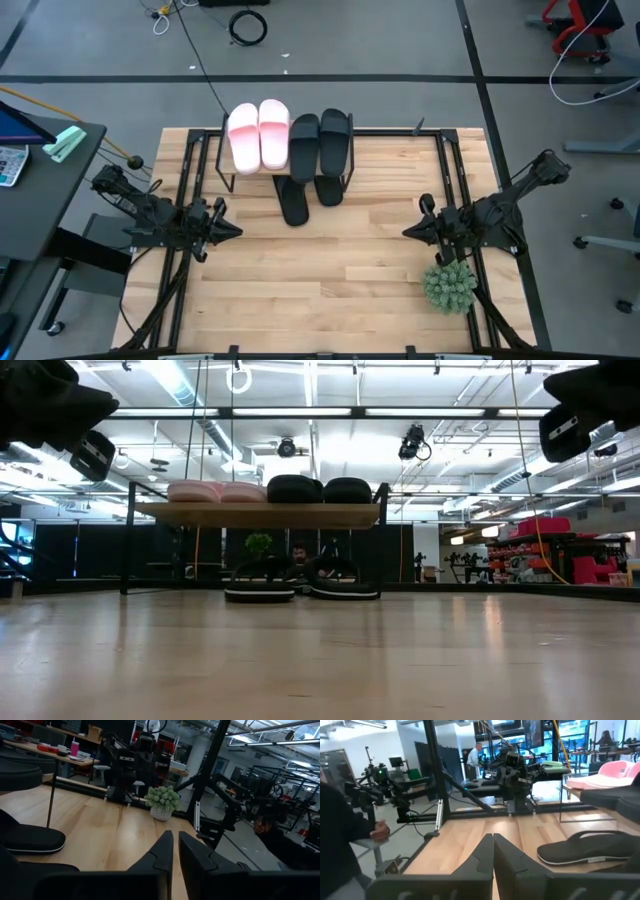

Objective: Pick and place slides into the shelf
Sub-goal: Return to Home Position

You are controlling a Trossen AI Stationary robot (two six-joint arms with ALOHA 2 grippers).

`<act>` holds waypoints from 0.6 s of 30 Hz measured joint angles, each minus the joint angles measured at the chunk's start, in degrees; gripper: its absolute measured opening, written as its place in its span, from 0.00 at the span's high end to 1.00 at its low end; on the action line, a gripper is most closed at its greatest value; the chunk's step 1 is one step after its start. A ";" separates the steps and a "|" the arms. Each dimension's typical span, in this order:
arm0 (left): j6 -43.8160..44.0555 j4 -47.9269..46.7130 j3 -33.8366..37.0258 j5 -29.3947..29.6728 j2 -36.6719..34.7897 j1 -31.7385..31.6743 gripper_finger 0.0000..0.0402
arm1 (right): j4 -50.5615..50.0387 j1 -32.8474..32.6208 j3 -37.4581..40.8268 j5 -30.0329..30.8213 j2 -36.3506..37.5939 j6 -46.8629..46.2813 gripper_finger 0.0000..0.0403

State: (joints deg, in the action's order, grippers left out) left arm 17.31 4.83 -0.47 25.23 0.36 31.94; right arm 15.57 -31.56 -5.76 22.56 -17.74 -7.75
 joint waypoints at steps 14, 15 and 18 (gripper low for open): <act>0.02 0.02 0.02 0.00 0.00 0.01 0.93 | 6.65 0.01 4.22 0.03 0.46 6.30 0.98; 0.02 0.04 0.02 0.00 0.00 0.00 0.94 | 5.80 0.01 4.24 0.05 0.54 6.34 0.98; 0.02 0.04 0.03 0.00 0.00 0.00 0.94 | 3.65 0.01 4.26 0.05 1.27 5.50 0.98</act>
State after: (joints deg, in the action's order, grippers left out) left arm 17.32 4.86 -0.44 25.23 0.36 31.94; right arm 19.23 -31.55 -1.50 22.61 -16.47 -2.26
